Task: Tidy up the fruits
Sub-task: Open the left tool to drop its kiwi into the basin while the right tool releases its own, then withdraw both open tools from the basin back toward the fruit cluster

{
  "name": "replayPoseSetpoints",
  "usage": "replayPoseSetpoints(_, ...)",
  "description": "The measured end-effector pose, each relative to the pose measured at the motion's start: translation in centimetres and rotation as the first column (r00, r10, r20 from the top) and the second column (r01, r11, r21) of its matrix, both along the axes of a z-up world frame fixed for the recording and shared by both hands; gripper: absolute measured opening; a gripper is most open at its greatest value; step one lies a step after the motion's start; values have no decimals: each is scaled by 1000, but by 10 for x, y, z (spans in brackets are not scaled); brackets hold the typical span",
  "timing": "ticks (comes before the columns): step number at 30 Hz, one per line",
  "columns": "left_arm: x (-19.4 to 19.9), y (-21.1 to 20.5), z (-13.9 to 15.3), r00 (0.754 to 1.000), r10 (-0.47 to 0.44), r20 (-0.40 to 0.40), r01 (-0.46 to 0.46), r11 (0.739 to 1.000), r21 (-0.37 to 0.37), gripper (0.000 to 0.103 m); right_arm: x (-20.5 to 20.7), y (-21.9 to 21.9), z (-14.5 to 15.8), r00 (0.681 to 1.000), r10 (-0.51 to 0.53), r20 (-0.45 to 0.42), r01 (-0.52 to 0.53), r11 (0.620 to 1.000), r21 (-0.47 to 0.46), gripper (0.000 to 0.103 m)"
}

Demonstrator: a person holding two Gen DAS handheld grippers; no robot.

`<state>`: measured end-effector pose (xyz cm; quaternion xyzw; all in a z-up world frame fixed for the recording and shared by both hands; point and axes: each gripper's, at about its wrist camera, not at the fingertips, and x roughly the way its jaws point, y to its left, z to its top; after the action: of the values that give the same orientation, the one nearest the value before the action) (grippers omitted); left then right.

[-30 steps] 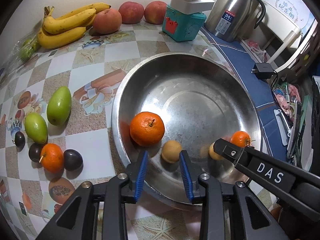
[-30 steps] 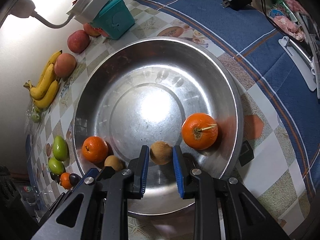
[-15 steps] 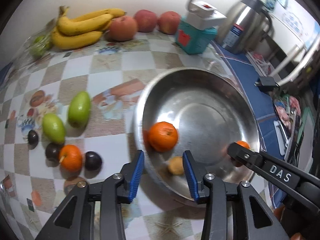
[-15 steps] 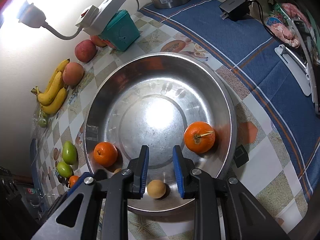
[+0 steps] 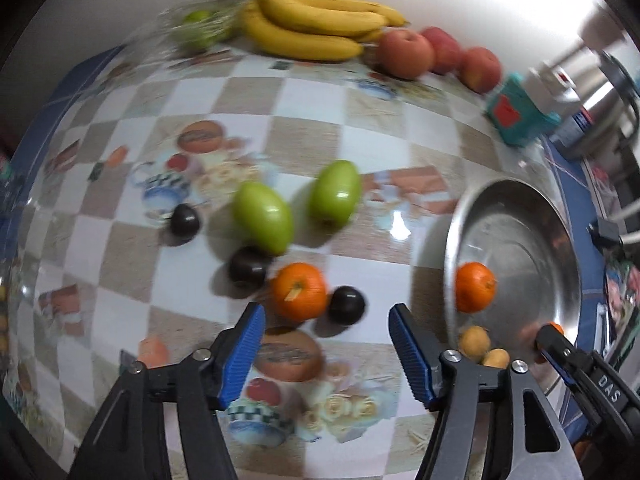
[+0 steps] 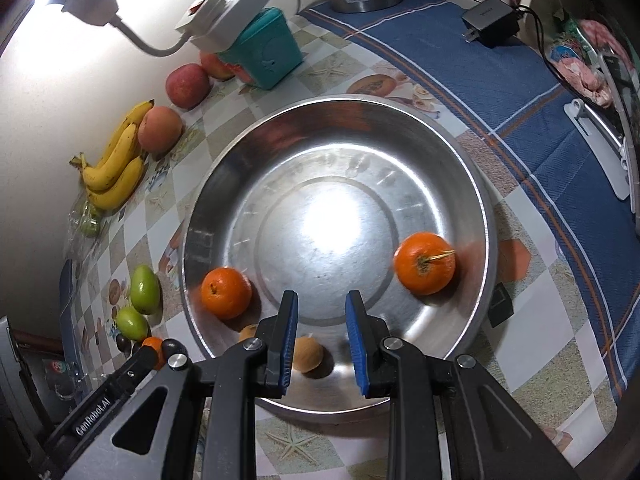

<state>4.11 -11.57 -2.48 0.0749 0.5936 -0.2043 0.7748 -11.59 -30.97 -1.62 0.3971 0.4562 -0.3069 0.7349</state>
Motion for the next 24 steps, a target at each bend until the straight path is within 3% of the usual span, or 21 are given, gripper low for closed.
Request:
replayPoseSetpoints(4,6,17,0,998,57,-4,-57,998,17,81,7,8,4,999,36,-8,-36,999,-33,30)
replayPoseSetpoints(9,10,27,-5,995,97,-30,-96,995,25,98,15,16,6,997,72,-31,-74,995,-66,58)
replayPoseSetpoints(13,11,30,-8,994,104,-46,-103,995,18,103,19,20,6,995,90,-51,-94,992,-87,78)
replayPoseSetpoints(17,10,28,-13,993,98,-59,-96,995,29,103,21,21,5,992,99,-73,-106,989,-103,88)
replayPoseSetpoints(24,8,25,-17,994,85,-68,-82,995,47,103,21,20,1,989,100,-104,-113,987,-119,88)
